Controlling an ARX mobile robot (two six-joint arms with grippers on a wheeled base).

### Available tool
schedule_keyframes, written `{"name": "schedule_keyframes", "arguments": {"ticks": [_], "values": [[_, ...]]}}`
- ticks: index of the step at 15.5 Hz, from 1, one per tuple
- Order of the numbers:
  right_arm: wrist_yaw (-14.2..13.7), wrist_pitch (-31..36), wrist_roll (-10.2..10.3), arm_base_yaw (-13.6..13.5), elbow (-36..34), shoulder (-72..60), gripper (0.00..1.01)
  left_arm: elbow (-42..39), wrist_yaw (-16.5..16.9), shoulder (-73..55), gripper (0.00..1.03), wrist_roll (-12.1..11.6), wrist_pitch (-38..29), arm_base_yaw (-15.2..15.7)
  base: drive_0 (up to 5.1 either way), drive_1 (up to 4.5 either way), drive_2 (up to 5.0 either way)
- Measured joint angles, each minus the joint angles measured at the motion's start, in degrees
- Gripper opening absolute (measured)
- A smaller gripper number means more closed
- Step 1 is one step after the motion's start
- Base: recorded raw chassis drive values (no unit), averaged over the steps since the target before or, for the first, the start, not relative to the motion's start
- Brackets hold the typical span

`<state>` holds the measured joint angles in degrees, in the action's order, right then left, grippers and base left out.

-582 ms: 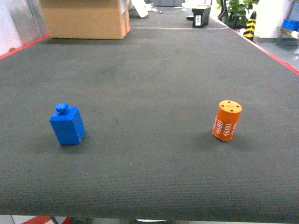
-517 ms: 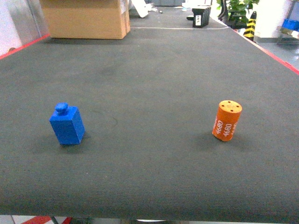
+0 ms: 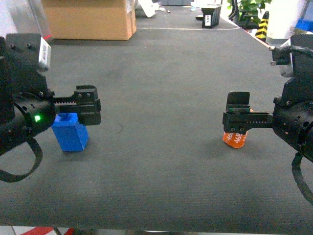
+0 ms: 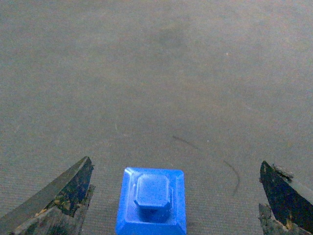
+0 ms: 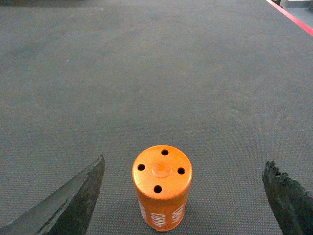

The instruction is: Sort blue parts and orange caps into right shelf containers

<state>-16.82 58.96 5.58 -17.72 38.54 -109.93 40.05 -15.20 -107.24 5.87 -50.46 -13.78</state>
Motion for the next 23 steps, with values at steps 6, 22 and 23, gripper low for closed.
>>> {"name": "schedule_keyframes", "arguments": {"ticks": [6,22,23], "values": [[0.87,-0.87,1.92,0.55,3.65,-5.75,0.98,1.53,-0.13,-4.17,0.98,1.27,0.48,-0.68,0.0,0.00,0.0],[0.48,-5.57,4.52,0.85,11.91,-15.58,0.74,4.66,0.20,-12.85,0.94,3.87,3.45,-0.68,0.0,0.00,0.0],[0.48,-5.86,4.74,0.85,11.91,-15.87,0.65,4.66,0.17,-12.87,0.85,4.15,3.15,-0.68,0.0,0.00,0.0]]}}
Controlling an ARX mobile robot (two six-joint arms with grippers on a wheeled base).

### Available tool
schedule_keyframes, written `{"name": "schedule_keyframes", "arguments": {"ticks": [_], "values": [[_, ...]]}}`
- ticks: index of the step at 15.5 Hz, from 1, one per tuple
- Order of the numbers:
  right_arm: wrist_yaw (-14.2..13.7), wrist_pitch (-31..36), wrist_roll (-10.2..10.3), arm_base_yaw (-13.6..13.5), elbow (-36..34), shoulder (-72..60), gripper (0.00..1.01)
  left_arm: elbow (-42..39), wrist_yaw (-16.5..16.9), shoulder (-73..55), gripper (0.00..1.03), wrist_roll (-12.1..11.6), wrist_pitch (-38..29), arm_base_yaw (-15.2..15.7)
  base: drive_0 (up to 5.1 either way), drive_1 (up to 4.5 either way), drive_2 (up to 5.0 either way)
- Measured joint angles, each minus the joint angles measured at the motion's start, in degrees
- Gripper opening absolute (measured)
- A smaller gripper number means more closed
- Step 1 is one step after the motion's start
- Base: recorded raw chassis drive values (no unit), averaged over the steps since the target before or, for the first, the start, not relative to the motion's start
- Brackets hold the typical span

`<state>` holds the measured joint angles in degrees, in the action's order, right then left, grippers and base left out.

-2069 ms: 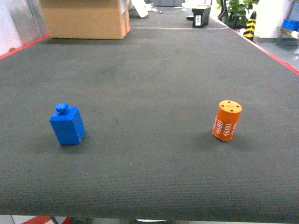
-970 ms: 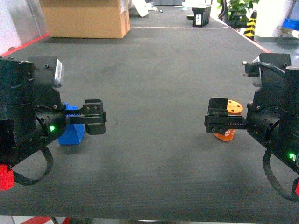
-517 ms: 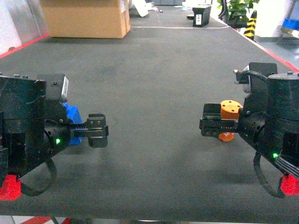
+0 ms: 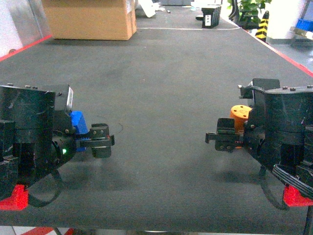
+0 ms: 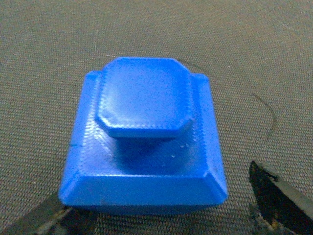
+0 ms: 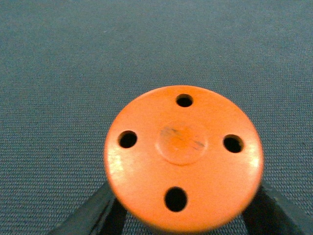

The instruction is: Sort blue parts and orange caps into right shelf containers

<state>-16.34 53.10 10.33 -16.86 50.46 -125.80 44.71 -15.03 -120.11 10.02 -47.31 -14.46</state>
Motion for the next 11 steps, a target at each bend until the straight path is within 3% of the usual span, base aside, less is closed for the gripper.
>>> {"name": "schedule_keyframes", "arguments": {"ticks": [2,4,5,9,11], "values": [[0.02,-0.02,0.46,0.00,0.00,-0.13,0.48,0.00,-0.17,-0.07,0.68,0.04,-0.76,0.04,0.0,0.00,0.0],[0.00,0.07,0.85,0.00,-0.02,-0.11,0.45,0.00,-0.15,-0.22,0.48,0.04,-1.29,0.04,0.0,0.00,0.0],[-0.02,0.46,1.29,0.00,-0.11,-0.11,0.45,-0.02,-0.17,-0.22,0.43,0.04,-1.62,0.04,0.0,0.00,0.0],[-1.90,3.61,1.07,-0.33,-4.11,2.91,0.45,-2.89,-2.10,1.11,0.41,0.02,-5.25,0.04,0.0,0.00,0.0],[-4.48,7.65,-0.35,-1.27,-8.48,8.28,0.45,-7.37,-4.17,6.01,0.41,-0.17,-9.27,0.26,0.0,0.00,0.0]]}}
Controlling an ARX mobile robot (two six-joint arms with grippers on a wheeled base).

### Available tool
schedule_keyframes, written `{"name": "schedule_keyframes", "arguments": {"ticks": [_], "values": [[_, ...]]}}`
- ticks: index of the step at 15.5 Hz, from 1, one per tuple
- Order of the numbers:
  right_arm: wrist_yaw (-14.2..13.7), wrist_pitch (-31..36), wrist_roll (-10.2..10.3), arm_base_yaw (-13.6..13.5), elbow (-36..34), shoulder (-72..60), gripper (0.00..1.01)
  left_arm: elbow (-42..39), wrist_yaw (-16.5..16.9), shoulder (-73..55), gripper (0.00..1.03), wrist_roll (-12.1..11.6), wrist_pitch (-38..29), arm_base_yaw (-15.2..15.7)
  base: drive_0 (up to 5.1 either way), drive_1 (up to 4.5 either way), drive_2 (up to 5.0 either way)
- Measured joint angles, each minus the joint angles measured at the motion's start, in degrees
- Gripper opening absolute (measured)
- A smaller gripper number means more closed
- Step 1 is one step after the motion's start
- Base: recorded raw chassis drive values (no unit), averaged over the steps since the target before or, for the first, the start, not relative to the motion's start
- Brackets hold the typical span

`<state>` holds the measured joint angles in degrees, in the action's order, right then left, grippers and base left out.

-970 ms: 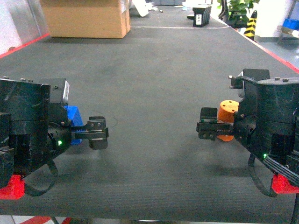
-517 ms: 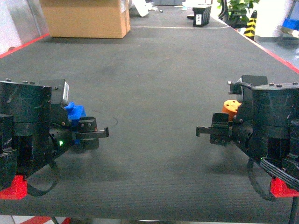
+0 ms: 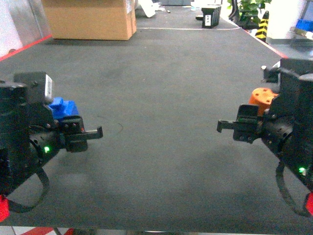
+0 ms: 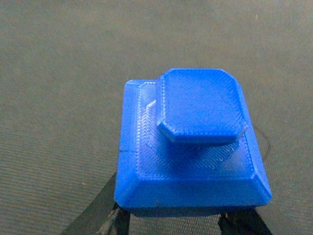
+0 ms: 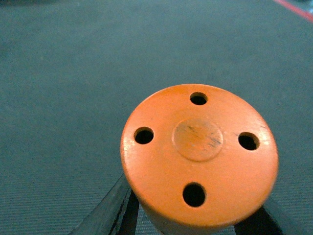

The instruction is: Sort blue parts and orange caps into right shelf containers

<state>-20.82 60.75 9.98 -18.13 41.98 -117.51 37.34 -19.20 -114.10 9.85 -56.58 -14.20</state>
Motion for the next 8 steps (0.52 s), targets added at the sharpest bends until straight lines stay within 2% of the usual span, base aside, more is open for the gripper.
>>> {"name": "schedule_keyframes", "arguments": {"ticks": [1,3,4,6,8], "values": [[-1.42,2.19,-1.14,-0.90,-2.97,3.69,0.45,-2.23,-0.94,3.23,0.41,-0.63,-2.38,0.04,0.0,0.00,0.0],[-4.15,5.99,-3.32,-2.95,-9.35,11.15,0.45,-8.79,-4.39,11.80,0.41,-3.39,-8.48,-0.63,0.0,0.00,0.0],[-6.51,8.11,-4.46,-3.87,-14.01,16.74,0.45,-12.61,-6.10,16.28,0.41,-4.59,-10.69,-1.38,0.0,0.00,0.0],[-10.88,9.22,-6.78,-5.29,-22.27,28.59,0.45,-19.71,-9.66,26.40,0.41,-6.62,-11.74,-3.45,0.0,0.00,0.0],[-14.97,5.79,-8.68,-7.39,-29.11,40.96,0.45,-24.85,-14.05,38.66,0.41,-9.14,-8.33,-6.45,0.0,0.00,0.0]]}}
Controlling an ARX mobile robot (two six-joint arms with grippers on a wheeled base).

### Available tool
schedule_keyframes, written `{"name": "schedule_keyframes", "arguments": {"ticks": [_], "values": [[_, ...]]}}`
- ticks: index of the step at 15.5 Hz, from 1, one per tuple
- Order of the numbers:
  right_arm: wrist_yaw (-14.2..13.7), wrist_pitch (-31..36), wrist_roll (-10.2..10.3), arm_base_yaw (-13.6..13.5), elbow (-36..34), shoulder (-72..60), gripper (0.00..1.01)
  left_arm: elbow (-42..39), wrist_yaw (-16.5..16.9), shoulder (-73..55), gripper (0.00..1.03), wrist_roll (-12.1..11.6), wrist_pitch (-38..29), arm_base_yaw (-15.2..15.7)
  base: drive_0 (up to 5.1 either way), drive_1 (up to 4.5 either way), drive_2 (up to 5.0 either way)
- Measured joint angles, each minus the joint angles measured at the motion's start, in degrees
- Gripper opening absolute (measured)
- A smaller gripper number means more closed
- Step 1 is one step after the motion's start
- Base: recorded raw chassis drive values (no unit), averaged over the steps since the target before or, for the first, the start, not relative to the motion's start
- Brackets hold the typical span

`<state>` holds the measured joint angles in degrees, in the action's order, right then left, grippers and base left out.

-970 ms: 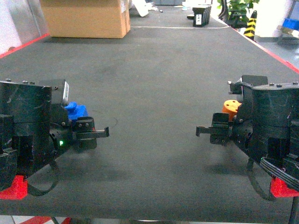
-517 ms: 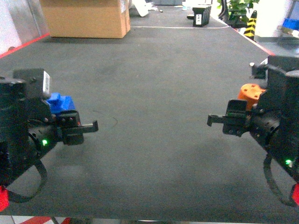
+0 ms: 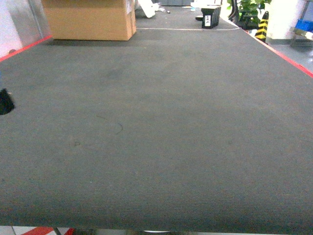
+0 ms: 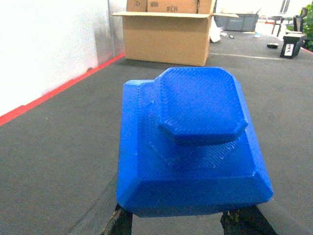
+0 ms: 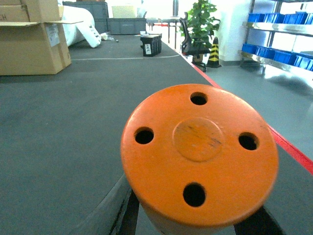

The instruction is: Sort blue parts and orange caps into right shelf containers

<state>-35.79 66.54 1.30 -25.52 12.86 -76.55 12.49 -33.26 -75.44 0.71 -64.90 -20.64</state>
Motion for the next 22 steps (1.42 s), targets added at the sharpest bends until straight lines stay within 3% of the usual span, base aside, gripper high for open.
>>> {"name": "schedule_keyframes", "arguments": {"ticks": [3,5,6,7,10,11,12,13,14,16,18,22], "values": [[-6.43,-8.79,-4.26,-4.61,-5.27,21.38,0.45,-2.36,-6.01,18.80,0.41,-3.91,9.31,-4.48,0.0,0.00,0.0],[-10.54,-7.39,-8.28,-8.94,-5.77,31.06,0.45,-2.36,-9.16,29.42,0.41,-5.27,12.50,-9.11,0.0,0.00,0.0],[-11.45,-4.42,-9.75,-9.46,-5.64,30.60,0.45,-2.21,-10.36,29.44,0.41,-5.42,9.94,-10.93,0.0,0.00,0.0],[-12.31,-0.92,-10.32,-9.29,-5.33,27.15,0.45,-1.14,-10.38,27.30,0.41,-5.44,9.35,-11.45,0.0,0.00,0.0],[-11.78,0.13,-10.47,-9.29,-4.85,23.87,0.45,-0.98,-10.58,24.02,0.41,-5.51,9.90,-11.47,0.0,0.00,0.0],[-6.36,-13.97,-8.76,-7.30,-2.82,28.33,0.45,0.85,-5.77,27.91,0.41,-4.15,21.18,-9.62,0.0,0.00,0.0],[1.38,-25.40,-6.10,-4.09,-1.88,35.12,0.45,0.96,2.93,34.10,0.41,-2.82,31.23,-6.14,0.0,0.00,0.0],[7.52,-36.06,-4.07,-0.26,-2.29,42.14,0.44,-0.31,7.23,38.12,0.41,-2.08,37.20,-3.21,0.0,0.00,0.0],[11.41,-41.97,-3.06,2.69,-3.39,45.62,0.44,-2.19,10.78,40.79,0.41,-1.68,40.63,-0.44,0.0,0.00,0.0],[17.33,-47.52,-2.32,7.04,-6.54,49.00,0.44,-4.94,16.15,44.35,0.41,-1.14,42.86,3.52,0.0,0.00,0.0],[21.90,-49.03,-2.14,12.02,-7.82,53.96,0.44,-6.78,20.26,49.07,0.41,-1.11,44.72,8.04,0.0,0.00,0.0],[27.63,-52.92,-2.10,17.59,-10.12,59.45,0.44,-9.42,25.59,55.19,0.41,-1.07,48.65,13.11,0.0,0.00,0.0]]}}
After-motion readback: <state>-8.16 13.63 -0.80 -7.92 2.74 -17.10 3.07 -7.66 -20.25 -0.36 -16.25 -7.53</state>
